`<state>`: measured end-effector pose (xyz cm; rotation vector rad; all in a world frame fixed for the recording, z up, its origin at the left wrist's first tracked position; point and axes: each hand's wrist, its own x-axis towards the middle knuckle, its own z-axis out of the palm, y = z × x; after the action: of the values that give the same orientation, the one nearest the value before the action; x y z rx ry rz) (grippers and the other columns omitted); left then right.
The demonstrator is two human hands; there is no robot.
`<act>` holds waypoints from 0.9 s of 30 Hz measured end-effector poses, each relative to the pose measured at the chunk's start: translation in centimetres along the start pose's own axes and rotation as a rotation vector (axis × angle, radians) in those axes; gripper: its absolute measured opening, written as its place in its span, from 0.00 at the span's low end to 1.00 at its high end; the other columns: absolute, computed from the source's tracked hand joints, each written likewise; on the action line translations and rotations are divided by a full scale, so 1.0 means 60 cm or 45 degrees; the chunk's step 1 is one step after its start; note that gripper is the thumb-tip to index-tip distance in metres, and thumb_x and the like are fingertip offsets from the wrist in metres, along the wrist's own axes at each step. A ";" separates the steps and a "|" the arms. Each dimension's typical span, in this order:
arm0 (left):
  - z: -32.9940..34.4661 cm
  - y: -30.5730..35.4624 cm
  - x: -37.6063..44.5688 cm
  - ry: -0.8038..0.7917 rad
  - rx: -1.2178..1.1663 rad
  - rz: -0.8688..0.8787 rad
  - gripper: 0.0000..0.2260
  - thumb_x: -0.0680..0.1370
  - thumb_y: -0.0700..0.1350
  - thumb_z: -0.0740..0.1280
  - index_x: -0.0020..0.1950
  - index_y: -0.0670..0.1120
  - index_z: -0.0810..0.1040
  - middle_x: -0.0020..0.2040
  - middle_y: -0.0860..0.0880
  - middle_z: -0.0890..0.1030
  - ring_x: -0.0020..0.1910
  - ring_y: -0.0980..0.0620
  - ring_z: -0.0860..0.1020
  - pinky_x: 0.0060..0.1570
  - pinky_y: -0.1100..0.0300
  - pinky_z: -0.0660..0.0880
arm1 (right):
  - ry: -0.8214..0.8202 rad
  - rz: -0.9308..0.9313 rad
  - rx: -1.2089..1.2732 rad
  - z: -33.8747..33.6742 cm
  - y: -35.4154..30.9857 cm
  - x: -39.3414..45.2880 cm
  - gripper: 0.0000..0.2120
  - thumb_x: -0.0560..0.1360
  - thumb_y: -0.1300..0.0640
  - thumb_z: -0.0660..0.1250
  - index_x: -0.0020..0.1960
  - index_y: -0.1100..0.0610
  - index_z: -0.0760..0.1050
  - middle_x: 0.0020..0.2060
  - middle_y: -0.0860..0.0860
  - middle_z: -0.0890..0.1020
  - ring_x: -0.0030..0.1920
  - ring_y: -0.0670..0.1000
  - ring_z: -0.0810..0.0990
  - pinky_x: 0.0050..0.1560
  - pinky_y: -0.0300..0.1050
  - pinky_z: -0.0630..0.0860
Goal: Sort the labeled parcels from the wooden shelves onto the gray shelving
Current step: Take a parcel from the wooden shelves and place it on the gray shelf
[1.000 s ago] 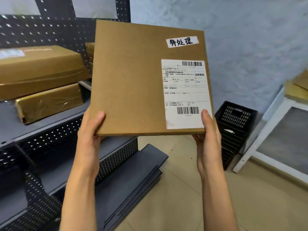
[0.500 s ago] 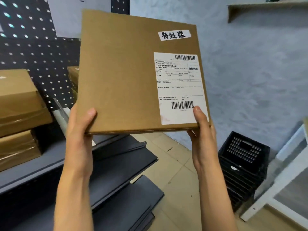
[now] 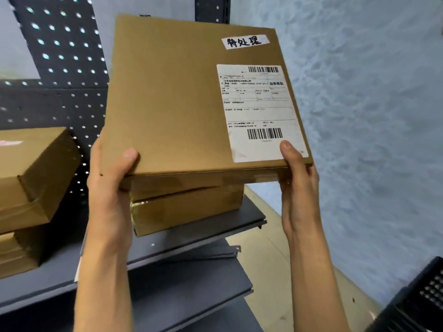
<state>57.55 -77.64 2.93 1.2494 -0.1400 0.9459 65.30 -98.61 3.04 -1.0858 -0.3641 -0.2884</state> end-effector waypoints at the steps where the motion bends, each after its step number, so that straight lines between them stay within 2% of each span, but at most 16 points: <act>1: 0.012 0.000 0.007 0.024 0.035 0.036 0.35 0.66 0.55 0.68 0.71 0.43 0.68 0.56 0.55 0.79 0.57 0.57 0.78 0.55 0.61 0.74 | -0.025 0.001 0.021 -0.002 0.002 0.021 0.34 0.64 0.45 0.72 0.68 0.53 0.72 0.61 0.49 0.80 0.62 0.47 0.77 0.67 0.49 0.71; 6: 0.050 0.003 0.037 0.110 0.194 0.132 0.31 0.68 0.56 0.68 0.66 0.42 0.71 0.48 0.59 0.80 0.51 0.59 0.78 0.50 0.64 0.75 | -0.131 -0.002 0.111 0.003 0.010 0.102 0.33 0.64 0.45 0.72 0.67 0.52 0.72 0.61 0.48 0.80 0.62 0.46 0.77 0.66 0.50 0.72; 8: 0.055 0.000 0.045 0.155 0.212 0.129 0.24 0.67 0.56 0.71 0.58 0.46 0.74 0.44 0.60 0.80 0.47 0.62 0.78 0.46 0.67 0.75 | -0.201 -0.003 0.112 0.006 0.019 0.122 0.27 0.67 0.48 0.72 0.65 0.50 0.73 0.60 0.47 0.81 0.62 0.45 0.78 0.66 0.48 0.72; 10: 0.061 -0.002 0.052 0.192 0.243 0.123 0.22 0.64 0.59 0.73 0.53 0.50 0.74 0.40 0.61 0.80 0.43 0.64 0.78 0.41 0.69 0.74 | -0.259 0.017 0.133 0.009 0.030 0.140 0.22 0.69 0.50 0.71 0.62 0.48 0.74 0.58 0.45 0.82 0.61 0.44 0.78 0.64 0.46 0.73; 13: 0.062 -0.006 0.066 0.259 0.284 0.099 0.27 0.56 0.67 0.73 0.46 0.52 0.75 0.36 0.61 0.79 0.38 0.64 0.77 0.37 0.68 0.74 | -0.330 0.023 0.109 0.018 0.042 0.163 0.35 0.66 0.44 0.72 0.70 0.51 0.69 0.63 0.46 0.78 0.65 0.45 0.75 0.68 0.49 0.69; 16: 0.055 -0.011 0.083 0.320 0.313 0.042 0.27 0.54 0.69 0.74 0.42 0.53 0.76 0.35 0.60 0.77 0.37 0.60 0.76 0.41 0.61 0.72 | -0.372 0.043 0.093 0.031 0.052 0.184 0.39 0.64 0.41 0.71 0.72 0.51 0.67 0.64 0.45 0.78 0.65 0.44 0.74 0.69 0.50 0.69; 22: 0.055 -0.017 0.101 0.400 0.486 0.008 0.22 0.60 0.68 0.70 0.42 0.54 0.77 0.37 0.59 0.77 0.40 0.60 0.76 0.47 0.57 0.72 | -0.403 0.017 0.079 0.057 0.069 0.211 0.36 0.67 0.42 0.71 0.73 0.48 0.66 0.62 0.41 0.78 0.63 0.37 0.74 0.66 0.38 0.70; 27: 0.047 -0.019 0.111 0.487 0.549 -0.058 0.28 0.55 0.75 0.69 0.44 0.56 0.79 0.45 0.54 0.79 0.49 0.52 0.77 0.60 0.44 0.72 | -0.397 0.055 0.046 0.070 0.086 0.221 0.27 0.70 0.43 0.68 0.68 0.41 0.68 0.63 0.40 0.77 0.65 0.38 0.73 0.69 0.44 0.69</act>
<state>63.58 -76.50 6.89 1.4272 0.4113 1.1960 78.74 -93.27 6.27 -1.1032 -0.6205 -0.0725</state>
